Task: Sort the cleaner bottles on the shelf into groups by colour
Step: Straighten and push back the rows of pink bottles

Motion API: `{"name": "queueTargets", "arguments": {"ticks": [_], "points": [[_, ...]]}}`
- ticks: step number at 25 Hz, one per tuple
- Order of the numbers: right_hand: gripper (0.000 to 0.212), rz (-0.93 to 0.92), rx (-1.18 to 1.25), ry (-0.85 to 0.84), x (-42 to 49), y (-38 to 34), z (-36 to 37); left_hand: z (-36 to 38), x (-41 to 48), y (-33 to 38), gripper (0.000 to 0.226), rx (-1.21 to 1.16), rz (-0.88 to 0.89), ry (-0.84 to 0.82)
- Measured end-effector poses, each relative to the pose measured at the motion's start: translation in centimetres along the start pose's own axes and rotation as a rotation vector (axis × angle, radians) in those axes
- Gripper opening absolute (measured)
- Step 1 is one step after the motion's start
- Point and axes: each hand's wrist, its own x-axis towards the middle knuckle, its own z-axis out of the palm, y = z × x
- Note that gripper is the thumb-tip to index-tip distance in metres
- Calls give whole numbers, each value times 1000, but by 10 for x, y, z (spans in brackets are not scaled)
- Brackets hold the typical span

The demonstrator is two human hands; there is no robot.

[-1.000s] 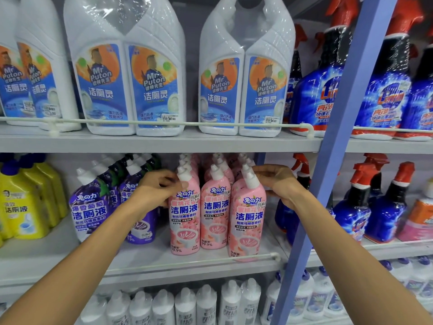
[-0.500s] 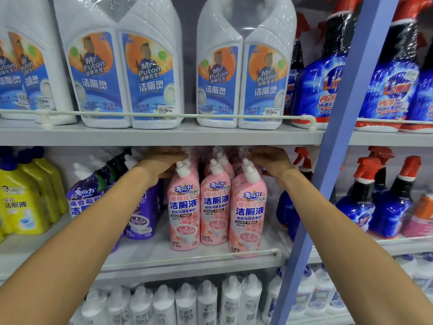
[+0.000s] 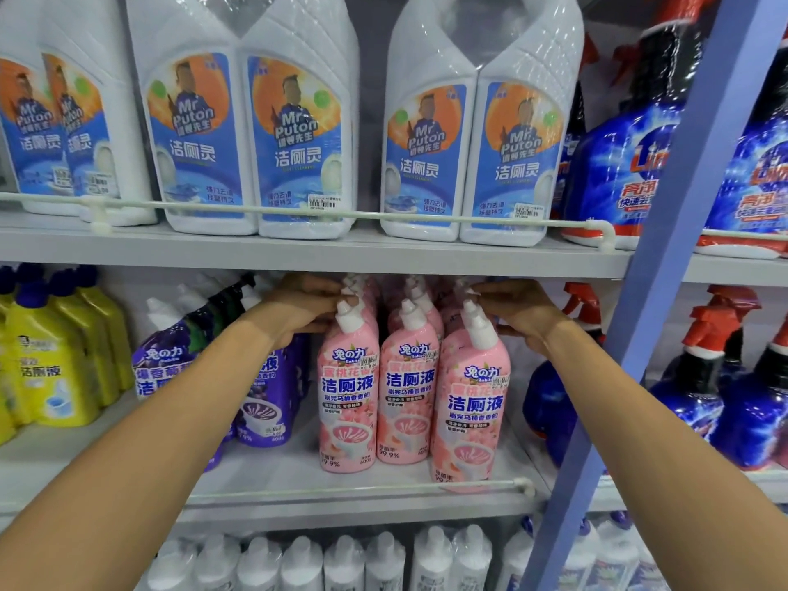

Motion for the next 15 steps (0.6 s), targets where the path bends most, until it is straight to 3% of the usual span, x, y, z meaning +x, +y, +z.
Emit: {"name": "queueTargets", "arguments": {"ticks": [8,15], "points": [[23,-14,19,52,2,4,6,3,-2,1,42,-15,34,53],[30,-38,66,64,2,4,19,7,-9,3,25,-40,48,57]]}}
